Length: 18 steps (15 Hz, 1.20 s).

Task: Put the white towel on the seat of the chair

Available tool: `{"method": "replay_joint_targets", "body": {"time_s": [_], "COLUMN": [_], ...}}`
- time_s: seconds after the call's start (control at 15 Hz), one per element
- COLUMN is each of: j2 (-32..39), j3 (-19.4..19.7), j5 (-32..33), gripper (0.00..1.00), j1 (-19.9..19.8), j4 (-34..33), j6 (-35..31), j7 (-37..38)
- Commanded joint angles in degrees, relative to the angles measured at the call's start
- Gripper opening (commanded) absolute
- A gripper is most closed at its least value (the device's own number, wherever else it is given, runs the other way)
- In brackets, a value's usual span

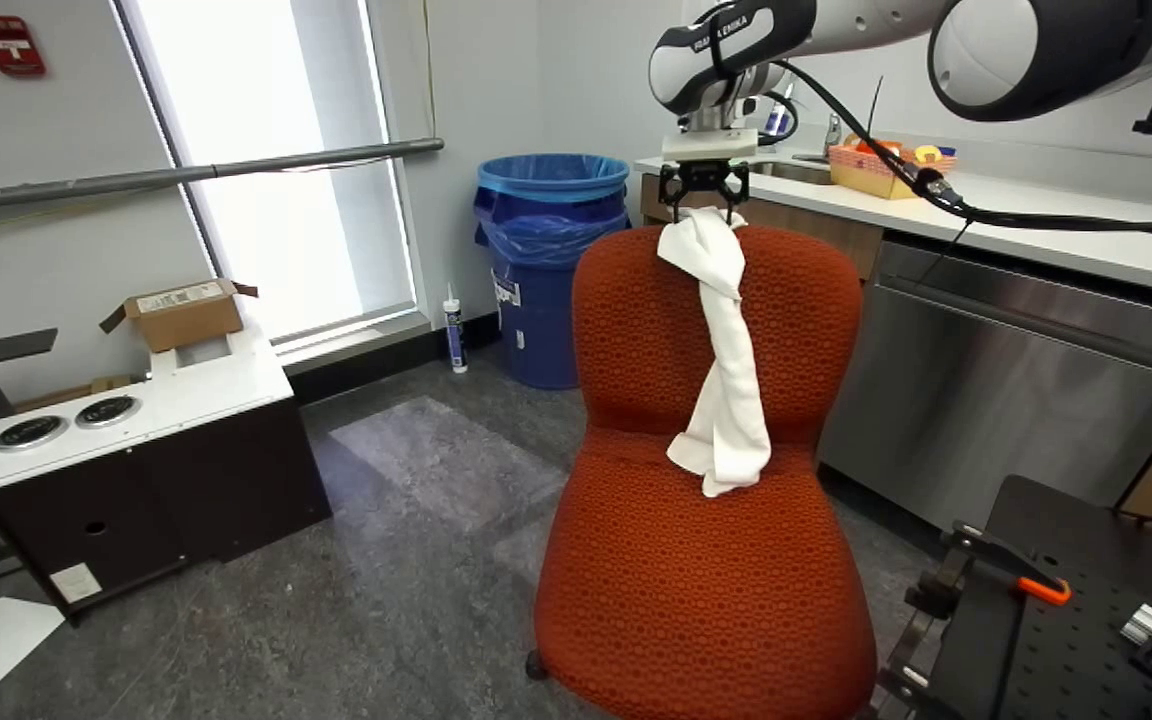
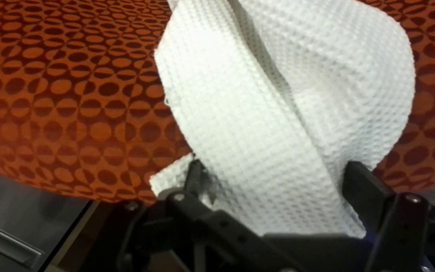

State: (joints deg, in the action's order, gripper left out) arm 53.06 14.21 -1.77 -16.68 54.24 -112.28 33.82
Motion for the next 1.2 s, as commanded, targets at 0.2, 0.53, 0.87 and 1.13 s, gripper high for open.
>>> {"method": "replay_joint_targets", "body": {"time_s": [0.2,0.53,0.87,1.13], "j2": [0.8,-0.3,-5.7,-13.4], "j3": [-0.9,-1.3,-3.5,-6.3], "j5": [-0.7,-1.0,-2.1,-3.4], "gripper": [0.33,0.0,0.0,0.0], "j1": [-0.8,-0.7,0.0,0.2], "j4": [-4.1,-2.2,3.8,11.3], "j6": [2.1,3.1,2.1,-1.2], "j7": [-2.3,-3.1,-9.6,-16.2]}}
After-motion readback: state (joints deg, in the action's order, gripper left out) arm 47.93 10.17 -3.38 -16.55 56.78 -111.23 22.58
